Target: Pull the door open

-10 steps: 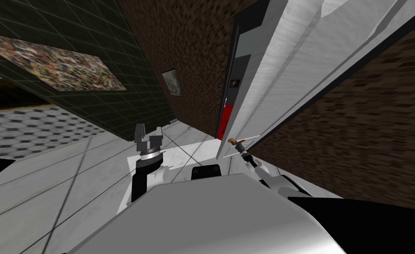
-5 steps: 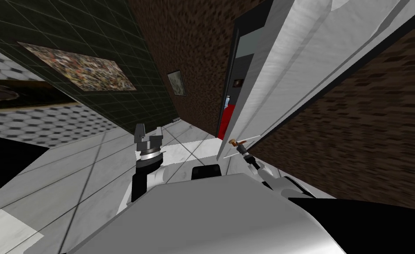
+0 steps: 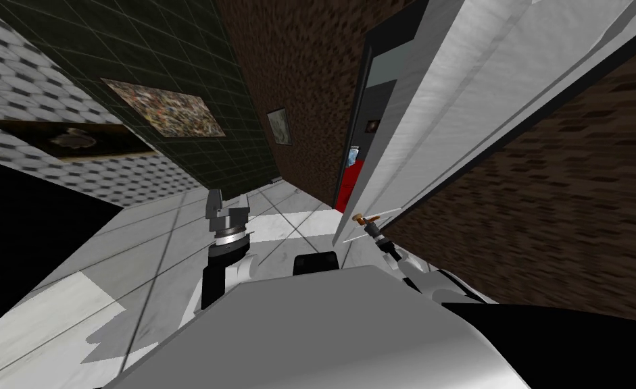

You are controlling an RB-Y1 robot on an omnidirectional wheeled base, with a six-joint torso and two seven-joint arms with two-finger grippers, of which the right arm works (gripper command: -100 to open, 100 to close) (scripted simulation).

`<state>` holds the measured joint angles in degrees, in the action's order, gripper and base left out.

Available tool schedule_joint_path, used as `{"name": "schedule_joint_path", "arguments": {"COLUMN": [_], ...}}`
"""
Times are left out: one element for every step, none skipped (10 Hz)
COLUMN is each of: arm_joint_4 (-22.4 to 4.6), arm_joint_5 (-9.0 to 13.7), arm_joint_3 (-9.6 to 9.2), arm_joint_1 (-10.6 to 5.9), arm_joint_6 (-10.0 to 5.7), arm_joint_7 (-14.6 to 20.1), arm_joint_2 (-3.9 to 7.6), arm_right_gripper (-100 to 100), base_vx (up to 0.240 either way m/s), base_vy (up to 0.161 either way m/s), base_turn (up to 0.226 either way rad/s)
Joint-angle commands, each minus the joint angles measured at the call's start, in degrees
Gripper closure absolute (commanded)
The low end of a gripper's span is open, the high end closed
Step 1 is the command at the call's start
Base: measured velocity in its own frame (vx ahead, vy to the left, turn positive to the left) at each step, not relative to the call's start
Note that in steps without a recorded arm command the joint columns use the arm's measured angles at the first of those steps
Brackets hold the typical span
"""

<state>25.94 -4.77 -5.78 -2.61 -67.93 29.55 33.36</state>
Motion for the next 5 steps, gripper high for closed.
{"name": "schedule_joint_path", "arguments": {"arm_joint_4": [0.1, -0.1, -0.6, -1.0, -1.3], "arm_joint_5": [-0.1, -0.1, -0.1, -0.2, -0.2], "arm_joint_3": [-0.18, -0.2, -0.24, -0.28, -0.31], "arm_joint_1": [0.99, 1.08, 1.25, 1.41, 1.54], "arm_joint_6": [-1.22, -1.62, -2.39, -3.09, -3.67], "arm_joint_7": [0.2, 0.3, 0.4, 0.5, 0.6], "arm_joint_2": [0.3, 0.42, 0.64, 0.85, 1.02], "arm_right_gripper": [100, 100, 100, 100, 100], "base_vx": [-0.169, -0.169, -0.185, -0.193, -0.181], "base_vy": [-0.104, -0.116, -0.117, -0.111, -0.086], "base_turn": [0.186, 0.121, 0.168, 0.177, 0.144]}}
